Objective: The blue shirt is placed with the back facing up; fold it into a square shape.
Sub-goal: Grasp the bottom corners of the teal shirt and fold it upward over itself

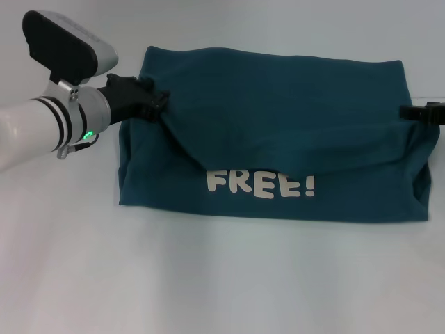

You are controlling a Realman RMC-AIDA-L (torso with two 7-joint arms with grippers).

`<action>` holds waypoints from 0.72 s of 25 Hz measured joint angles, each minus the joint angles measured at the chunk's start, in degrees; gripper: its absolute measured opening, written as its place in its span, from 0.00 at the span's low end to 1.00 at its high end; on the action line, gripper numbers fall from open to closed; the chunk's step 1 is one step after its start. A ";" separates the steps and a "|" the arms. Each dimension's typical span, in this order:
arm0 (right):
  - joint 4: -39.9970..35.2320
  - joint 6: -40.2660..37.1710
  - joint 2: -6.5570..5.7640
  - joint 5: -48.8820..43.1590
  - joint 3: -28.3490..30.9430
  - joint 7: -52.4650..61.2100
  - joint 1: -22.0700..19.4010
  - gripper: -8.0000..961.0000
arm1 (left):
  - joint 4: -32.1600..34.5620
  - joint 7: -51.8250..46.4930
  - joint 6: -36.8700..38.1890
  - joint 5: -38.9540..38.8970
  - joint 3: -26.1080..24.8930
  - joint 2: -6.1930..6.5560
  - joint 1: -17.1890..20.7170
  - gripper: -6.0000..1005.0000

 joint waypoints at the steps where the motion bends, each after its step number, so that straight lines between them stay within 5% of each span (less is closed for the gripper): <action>1: -0.24 0.02 0.26 -0.44 -0.02 0.14 -0.02 0.55 | 0.05 0.02 -0.02 0.19 0.06 -0.01 0.15 0.23; 10: -2.18 1.49 2.07 -3.87 -0.43 -0.11 -0.21 0.79 | 2.59 1.33 -1.18 0.67 0.94 -0.02 1.56 0.55; 16: -7.26 1.77 5.79 -7.35 -1.26 0.81 -0.87 0.86 | 6.32 -0.33 -0.58 0.69 1.51 -0.44 3.84 0.75; 18: -8.51 0.72 6.14 -7.44 -3.86 3.19 -1.50 0.86 | 7.54 -0.83 1.09 0.64 2.63 -0.57 5.17 0.74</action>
